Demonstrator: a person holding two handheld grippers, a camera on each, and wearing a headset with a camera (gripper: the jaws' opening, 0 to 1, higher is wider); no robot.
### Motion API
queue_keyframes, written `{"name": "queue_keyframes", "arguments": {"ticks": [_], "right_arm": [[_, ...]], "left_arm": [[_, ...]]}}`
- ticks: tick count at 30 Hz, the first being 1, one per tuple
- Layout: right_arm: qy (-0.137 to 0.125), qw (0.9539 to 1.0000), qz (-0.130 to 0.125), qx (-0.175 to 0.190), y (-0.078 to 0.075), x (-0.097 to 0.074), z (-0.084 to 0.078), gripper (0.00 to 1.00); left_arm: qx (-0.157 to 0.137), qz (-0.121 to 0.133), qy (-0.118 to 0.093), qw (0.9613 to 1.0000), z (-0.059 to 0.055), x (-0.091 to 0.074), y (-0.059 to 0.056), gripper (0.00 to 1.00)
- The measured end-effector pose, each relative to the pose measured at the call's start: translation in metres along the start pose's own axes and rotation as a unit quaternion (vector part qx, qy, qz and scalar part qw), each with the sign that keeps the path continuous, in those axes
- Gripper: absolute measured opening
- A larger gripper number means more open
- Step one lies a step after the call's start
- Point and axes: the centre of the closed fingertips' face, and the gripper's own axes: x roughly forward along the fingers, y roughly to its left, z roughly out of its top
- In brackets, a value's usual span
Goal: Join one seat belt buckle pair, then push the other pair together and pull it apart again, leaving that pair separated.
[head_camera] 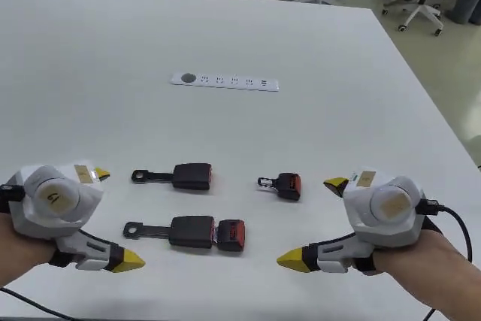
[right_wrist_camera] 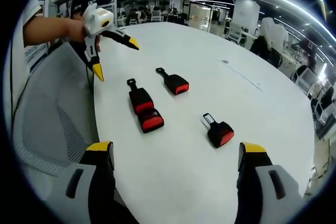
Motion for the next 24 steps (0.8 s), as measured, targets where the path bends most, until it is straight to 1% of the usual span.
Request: {"name": "queue_keyframes", "arguments": {"ticks": [1,3,4,7,10,13,16,18,19,20,21,22,24], "right_arm": [[0.0,1.0,-0.002,0.0,-0.001,-0.002,0.0,0.98],[0.0,1.0,-0.004,0.003,-0.003,-0.006,-0.003,0.98],[0.001,1.0,-0.005,0.003,-0.005,-0.007,-0.006,0.99],[0.003,1.0,-0.007,0.002,-0.007,-0.013,-0.008,0.99],[0.005,0.9999,-0.011,0.0,-0.007,-0.018,-0.008,0.99],[0.004,0.9999,-0.012,0.0,-0.009,-0.016,-0.009,0.99],[0.0,0.9999,-0.011,0.003,-0.004,-0.019,-0.004,0.99],[0.0,0.9999,-0.012,0.004,-0.008,-0.017,-0.009,0.99],[0.0,0.9999,-0.012,0.004,-0.005,-0.019,-0.005,0.99],[0.001,0.9999,-0.011,0.006,-0.003,-0.02,-0.005,0.99],[0.002,0.9999,-0.012,0.006,-0.007,-0.017,-0.01,0.99],[0.002,0.9999,-0.012,0.006,-0.009,-0.016,-0.011,0.99],[0.002,0.9999,-0.013,0.007,-0.004,-0.021,-0.006,0.99]], "left_arm": [[-0.002,0.005,0.005,1.0,-0.004,-0.002,0.003,1.0],[-0.006,0.009,0.011,0.9999,-0.009,-0.004,0.005,1.0],[-0.009,0.009,0.01,0.9999,-0.008,-0.006,0.002,1.0],[-0.01,0.011,0.006,0.9999,-0.005,-0.008,-0.002,1.0],[-0.013,0.011,0.003,0.9998,-0.006,-0.008,-0.002,1.0],[-0.018,0.012,0.003,0.9998,-0.007,-0.008,-0.003,1.0],[-0.022,0.014,0.005,0.9996,-0.009,-0.009,-0.005,1.0],[-0.024,0.011,0.003,0.9996,-0.01,-0.009,-0.005,1.0],[-0.025,0.01,0.002,0.9996,-0.01,-0.009,-0.006,1.0],[-0.025,0.01,0.002,0.9996,-0.009,-0.01,-0.008,1.0],[-0.025,0.011,0.001,0.9996,-0.009,-0.01,-0.008,1.0],[-0.025,0.011,0.001,0.9996,-0.01,-0.01,-0.008,1.0],[-0.026,0.009,0.003,0.9996,-0.01,-0.01,-0.009,1.0]]}}
